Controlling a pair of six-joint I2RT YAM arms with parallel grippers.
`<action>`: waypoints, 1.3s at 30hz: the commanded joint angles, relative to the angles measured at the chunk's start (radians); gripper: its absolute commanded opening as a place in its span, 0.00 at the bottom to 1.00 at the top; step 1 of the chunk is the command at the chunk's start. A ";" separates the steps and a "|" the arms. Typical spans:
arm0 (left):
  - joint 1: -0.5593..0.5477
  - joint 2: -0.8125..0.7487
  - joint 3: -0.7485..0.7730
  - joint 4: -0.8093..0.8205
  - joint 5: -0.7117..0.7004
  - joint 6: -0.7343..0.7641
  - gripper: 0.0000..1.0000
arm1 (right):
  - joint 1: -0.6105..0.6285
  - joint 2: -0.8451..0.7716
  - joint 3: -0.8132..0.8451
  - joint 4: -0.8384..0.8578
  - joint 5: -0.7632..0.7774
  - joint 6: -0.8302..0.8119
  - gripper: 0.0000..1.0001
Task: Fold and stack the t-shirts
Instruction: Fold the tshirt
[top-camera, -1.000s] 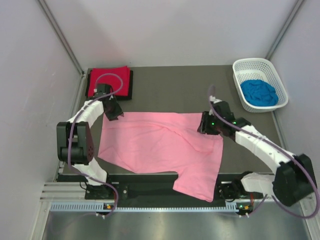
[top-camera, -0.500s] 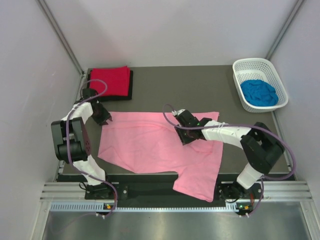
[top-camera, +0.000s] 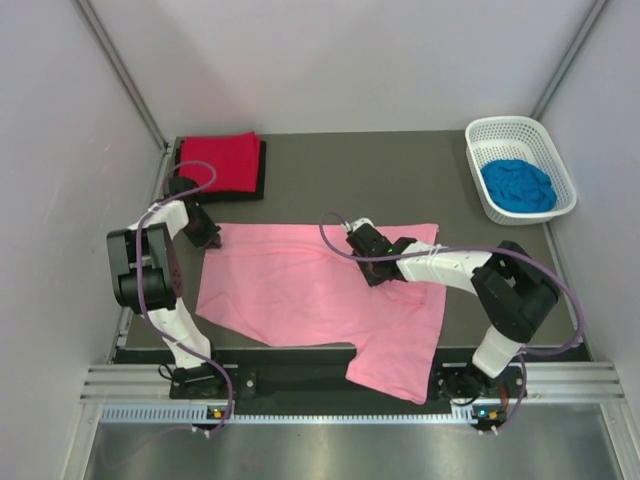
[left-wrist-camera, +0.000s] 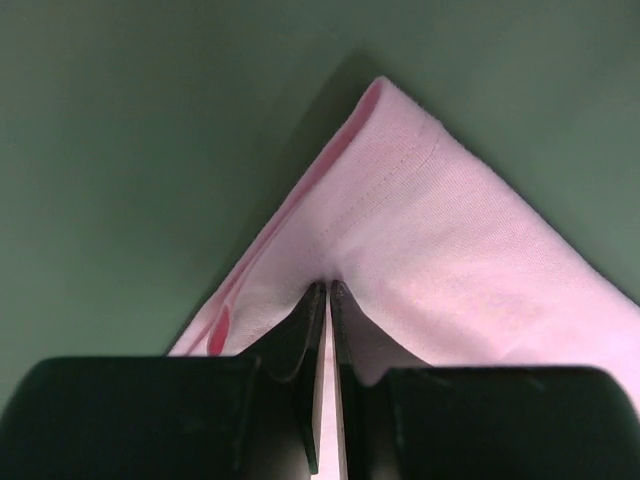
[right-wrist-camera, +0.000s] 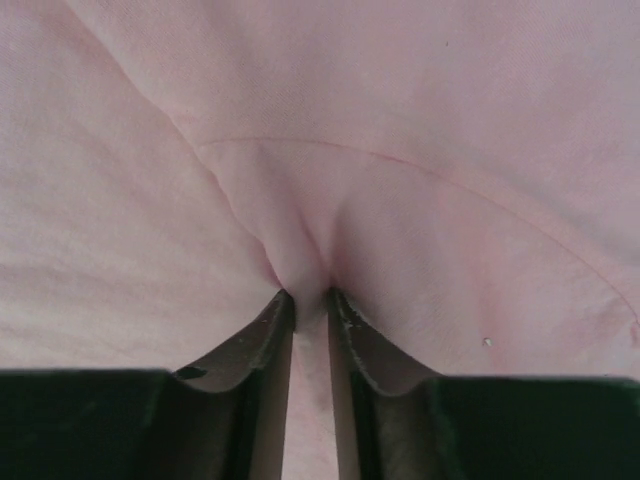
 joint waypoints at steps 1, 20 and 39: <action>0.001 0.021 0.001 0.011 -0.060 0.004 0.11 | 0.011 0.024 0.011 0.020 0.061 -0.003 0.17; 0.000 0.024 0.040 -0.041 -0.187 0.035 0.16 | -0.006 -0.149 -0.012 -0.133 0.050 0.028 0.00; -0.002 0.004 0.084 -0.093 -0.157 0.070 0.25 | -0.040 -0.149 -0.041 -0.079 -0.015 0.021 0.00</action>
